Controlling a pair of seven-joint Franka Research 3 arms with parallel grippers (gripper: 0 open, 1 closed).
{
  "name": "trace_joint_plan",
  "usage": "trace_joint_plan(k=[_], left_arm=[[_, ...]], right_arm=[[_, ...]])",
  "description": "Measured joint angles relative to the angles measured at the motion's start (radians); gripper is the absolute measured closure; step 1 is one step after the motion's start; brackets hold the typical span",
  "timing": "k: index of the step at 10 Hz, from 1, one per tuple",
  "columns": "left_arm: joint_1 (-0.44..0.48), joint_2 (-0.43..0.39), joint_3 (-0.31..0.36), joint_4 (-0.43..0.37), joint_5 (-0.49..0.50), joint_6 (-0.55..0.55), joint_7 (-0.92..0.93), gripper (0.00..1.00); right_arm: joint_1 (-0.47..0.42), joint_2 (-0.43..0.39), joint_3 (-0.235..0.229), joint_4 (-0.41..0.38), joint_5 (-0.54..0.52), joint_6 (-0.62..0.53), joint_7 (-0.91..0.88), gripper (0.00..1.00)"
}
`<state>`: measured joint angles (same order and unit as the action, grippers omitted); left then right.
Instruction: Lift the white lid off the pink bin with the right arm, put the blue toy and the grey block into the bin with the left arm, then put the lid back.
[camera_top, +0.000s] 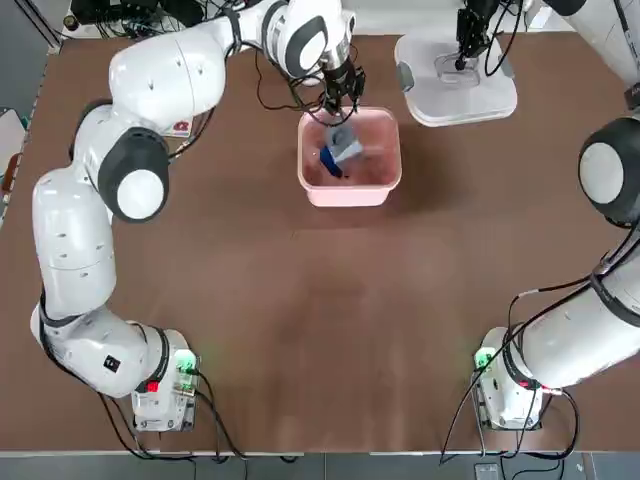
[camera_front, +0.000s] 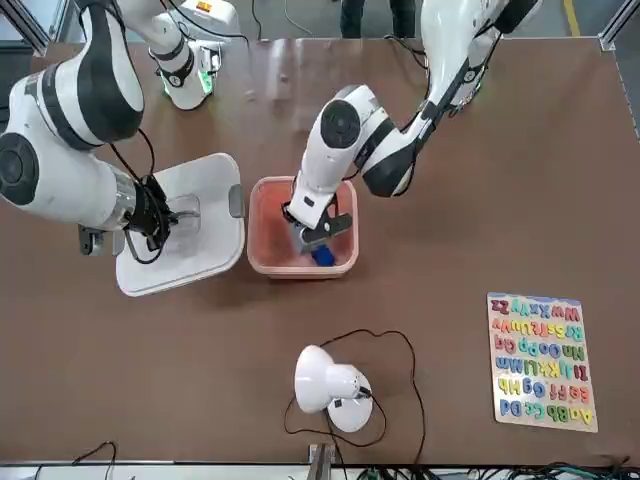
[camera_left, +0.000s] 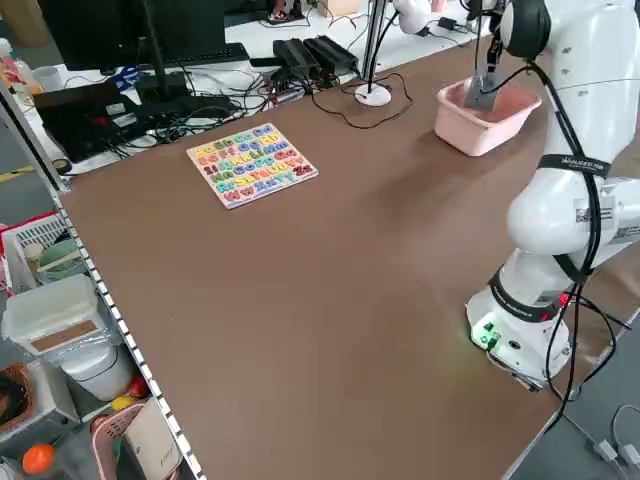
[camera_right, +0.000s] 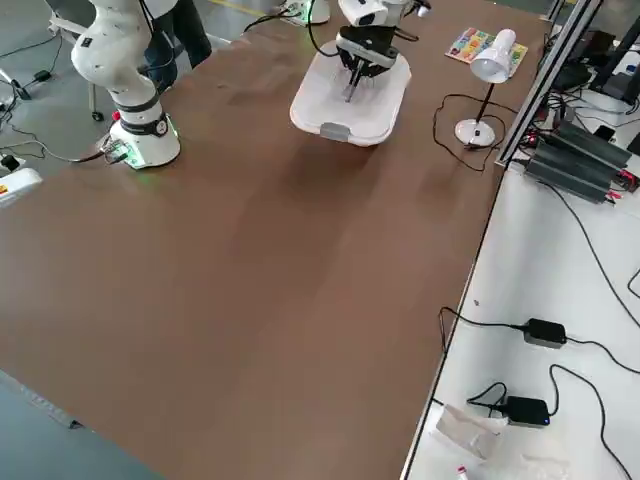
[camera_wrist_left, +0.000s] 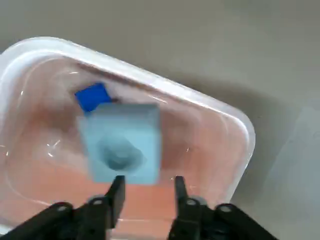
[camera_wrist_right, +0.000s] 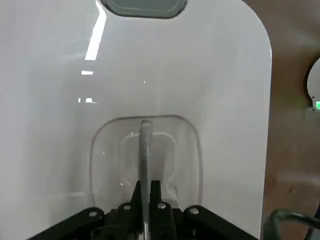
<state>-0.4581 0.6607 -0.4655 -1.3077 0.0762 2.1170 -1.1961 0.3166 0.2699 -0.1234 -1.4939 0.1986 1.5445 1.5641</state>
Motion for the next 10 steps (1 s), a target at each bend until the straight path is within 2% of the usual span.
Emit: trace_joint_plan(k=[2, 4, 5, 7, 10], left_arm=[[0.001, -0.015, 0.023, 0.019, 0.016, -0.004, -0.014, 0.19], [0.01, -0.082, 0.123, 0.033, 0.083, -0.09, -0.022, 0.07], [0.049, -0.13, 0.168, 0.035, 0.099, -0.143, -0.007, 0.0], [0.185, -0.202, 0.18, 0.033, 0.1, -0.241, 0.119, 0.0], [0.309, -0.266, 0.179, 0.029, 0.073, -0.383, 0.298, 0.0]], right_arm=[[0.0, 0.0, 0.001, 0.0, 0.0, 0.0, 0.0, 0.93], [0.003, 0.0, 0.006, 0.0, 0.0, 0.0, 0.018, 0.93], [0.008, 0.0, 0.011, 0.0, 0.0, 0.0, 0.044, 0.93], [0.039, 0.0, 0.015, 0.003, 0.0, 0.004, 0.112, 0.93], [0.128, 0.002, 0.019, 0.01, 0.0, 0.02, 0.223, 0.93]])
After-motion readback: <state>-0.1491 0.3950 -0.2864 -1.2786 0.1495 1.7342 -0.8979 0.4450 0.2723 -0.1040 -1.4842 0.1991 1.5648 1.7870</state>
